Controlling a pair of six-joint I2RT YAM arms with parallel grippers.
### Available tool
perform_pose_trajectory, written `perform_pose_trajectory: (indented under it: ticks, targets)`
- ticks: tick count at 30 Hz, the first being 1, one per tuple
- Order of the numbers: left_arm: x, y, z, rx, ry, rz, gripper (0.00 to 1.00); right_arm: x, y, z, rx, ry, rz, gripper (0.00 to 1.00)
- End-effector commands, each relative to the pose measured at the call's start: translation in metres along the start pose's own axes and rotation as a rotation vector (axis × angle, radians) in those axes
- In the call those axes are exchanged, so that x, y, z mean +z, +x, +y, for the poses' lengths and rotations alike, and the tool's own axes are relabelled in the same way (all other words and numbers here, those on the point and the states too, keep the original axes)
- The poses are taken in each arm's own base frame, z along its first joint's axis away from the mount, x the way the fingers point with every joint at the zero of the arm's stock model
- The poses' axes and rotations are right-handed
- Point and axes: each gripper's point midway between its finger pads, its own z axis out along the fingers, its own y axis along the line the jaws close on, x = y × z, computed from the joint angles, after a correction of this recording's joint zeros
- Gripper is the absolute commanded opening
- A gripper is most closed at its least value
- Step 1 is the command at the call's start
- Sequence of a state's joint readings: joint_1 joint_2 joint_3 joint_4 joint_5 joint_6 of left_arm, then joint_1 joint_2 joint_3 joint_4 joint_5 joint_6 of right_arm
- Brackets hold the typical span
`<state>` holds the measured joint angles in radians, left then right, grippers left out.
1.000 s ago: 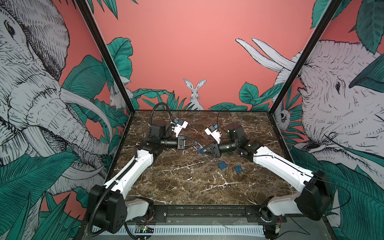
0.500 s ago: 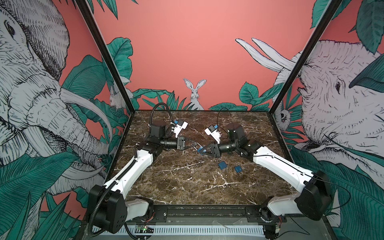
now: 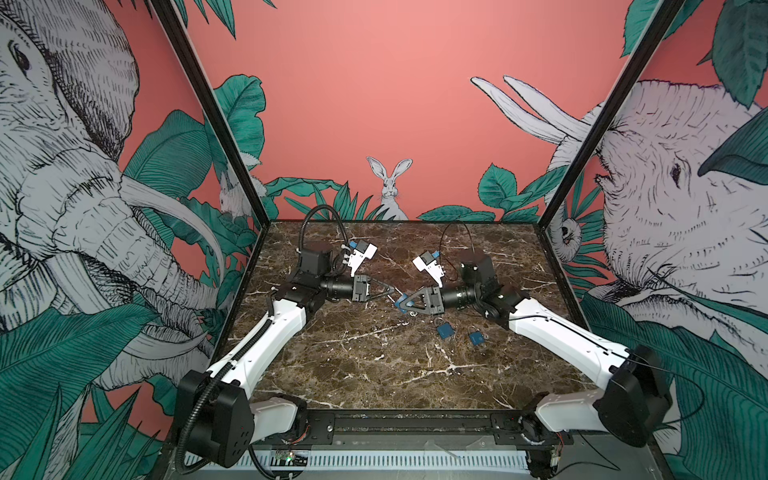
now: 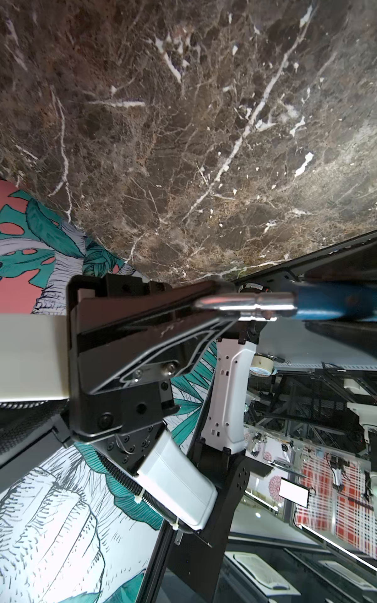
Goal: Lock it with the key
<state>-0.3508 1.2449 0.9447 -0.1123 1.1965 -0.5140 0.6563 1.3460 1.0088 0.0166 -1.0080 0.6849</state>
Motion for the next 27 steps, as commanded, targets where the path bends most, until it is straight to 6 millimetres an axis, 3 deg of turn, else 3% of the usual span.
perform_pose_trajectory:
  ticks: [1,13,27]
  targets:
    - [0.002,0.017,0.033,-0.049,-0.098,0.007,0.0,-0.022,-0.031,0.08,-0.22,-0.207,-0.101,0.0]
    - [0.008,0.031,0.032,-0.05,-0.1,0.033,0.0,-0.025,-0.043,0.094,-0.209,-0.282,-0.157,0.0]
    - [0.015,0.062,0.007,-0.065,-0.062,0.085,0.0,-0.019,-0.054,0.083,-0.188,-0.25,-0.186,0.0]
